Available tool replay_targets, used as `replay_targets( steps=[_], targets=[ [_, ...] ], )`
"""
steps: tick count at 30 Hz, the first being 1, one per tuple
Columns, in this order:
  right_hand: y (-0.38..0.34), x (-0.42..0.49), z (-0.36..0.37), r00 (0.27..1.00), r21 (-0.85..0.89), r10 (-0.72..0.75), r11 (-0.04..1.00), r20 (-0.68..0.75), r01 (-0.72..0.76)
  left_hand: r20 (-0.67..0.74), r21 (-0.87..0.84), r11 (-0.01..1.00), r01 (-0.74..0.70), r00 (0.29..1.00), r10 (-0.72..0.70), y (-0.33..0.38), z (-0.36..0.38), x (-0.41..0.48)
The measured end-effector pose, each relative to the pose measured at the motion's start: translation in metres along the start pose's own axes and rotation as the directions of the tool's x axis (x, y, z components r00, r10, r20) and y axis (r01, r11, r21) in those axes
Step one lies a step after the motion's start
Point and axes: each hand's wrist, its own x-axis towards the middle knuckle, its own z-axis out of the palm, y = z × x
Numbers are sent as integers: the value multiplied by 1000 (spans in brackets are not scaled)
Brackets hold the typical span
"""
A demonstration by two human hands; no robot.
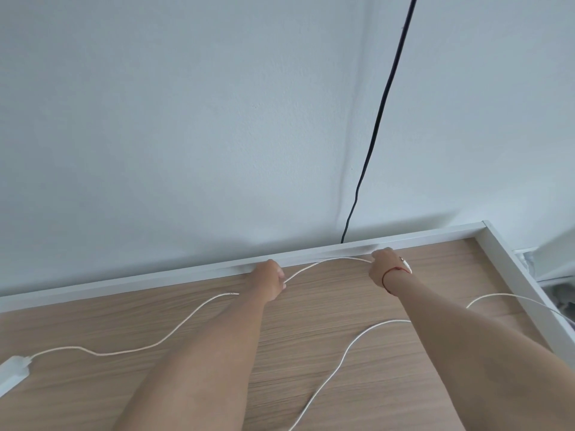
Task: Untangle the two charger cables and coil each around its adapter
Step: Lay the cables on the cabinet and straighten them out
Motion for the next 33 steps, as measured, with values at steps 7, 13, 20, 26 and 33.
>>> replay_targets(
  steps=[7,13,20,26,33],
  targets=[
    [-34,-34,-12,998,260,-40,965,46,27,-12,-42,999,-8,1000,7,4,-18,-28],
    [-76,-77,-16,991,224,-131,967,27,122,-62,-37,999,5,998,-7,-15,-43,-68],
    [-145,-147,9,966,183,-256,952,33,246,-178,-5,998,55,982,-55,-88,-73,-127],
    [-239,-247,52,902,115,-430,898,35,424,-335,-61,984,165,926,-176,-198,-100,-219],
    [-349,-357,117,768,42,-630,775,116,630,-365,-189,924,334,849,-381,-338,-116,-320]
  ],
)
